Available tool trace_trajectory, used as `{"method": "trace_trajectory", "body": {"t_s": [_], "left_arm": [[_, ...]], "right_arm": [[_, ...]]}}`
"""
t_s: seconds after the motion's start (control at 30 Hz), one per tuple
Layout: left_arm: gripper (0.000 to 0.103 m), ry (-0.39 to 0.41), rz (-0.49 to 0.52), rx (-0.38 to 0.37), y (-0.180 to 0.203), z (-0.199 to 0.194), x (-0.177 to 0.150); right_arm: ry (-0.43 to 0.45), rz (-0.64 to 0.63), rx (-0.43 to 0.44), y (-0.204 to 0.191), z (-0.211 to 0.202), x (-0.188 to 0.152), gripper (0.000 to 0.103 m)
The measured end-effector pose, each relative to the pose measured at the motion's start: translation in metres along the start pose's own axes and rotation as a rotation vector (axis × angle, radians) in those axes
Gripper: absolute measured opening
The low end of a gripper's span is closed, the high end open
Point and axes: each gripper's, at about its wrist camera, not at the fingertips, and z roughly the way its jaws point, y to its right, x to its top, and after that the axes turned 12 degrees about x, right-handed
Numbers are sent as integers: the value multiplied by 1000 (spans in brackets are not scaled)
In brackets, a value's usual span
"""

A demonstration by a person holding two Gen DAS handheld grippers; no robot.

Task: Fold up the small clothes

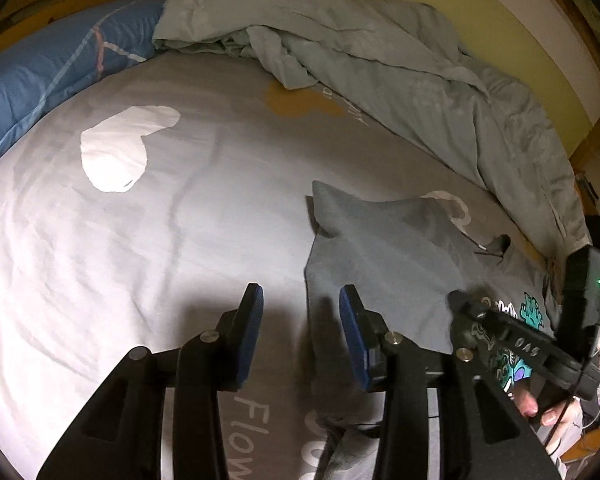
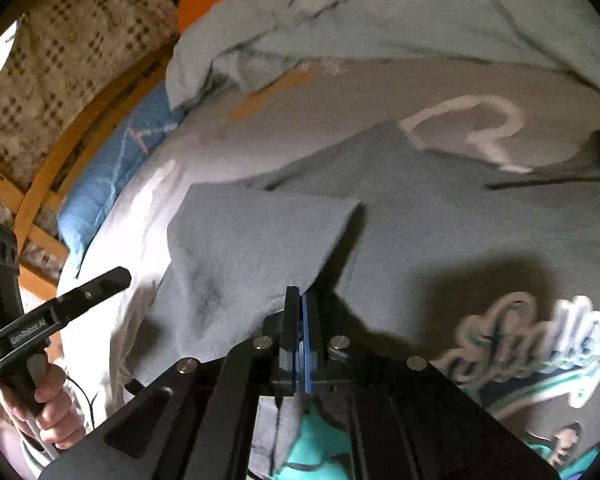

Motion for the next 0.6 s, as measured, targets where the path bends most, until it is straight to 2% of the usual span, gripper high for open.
{"method": "trace_trajectory", "body": {"t_s": [0.03,0.13,0.23,0.27,0.3,0.37,0.43,0.57,0.6], "left_arm": [[39,-1,3,4,1,0,0],[39,-9,8,1,2,1,-1],[39,-8,17,1,3,0,-1],[39,-11,21,2,3,0,-2],[39,-20,29,2,4,0,-3],[42,-59,56,-7,7,2,-6],[42,-87,89,9,13,4,-11],[42,-146,162,104,26,23,-28],[42,-149,163,119,28,29,-32]], "right_arm": [[21,3,-16,2,-7,0,0],[20,44,19,11,-15,0,0],[32,58,18,17,-17,-2,1],[7,80,16,21,-14,-2,10],[-21,102,41,25,-10,-1,29],[-17,132,142,31,-8,-5,54],[-13,144,174,33,-7,-6,55],[-31,112,146,27,7,-5,54],[-37,80,133,22,12,-4,43]]}}
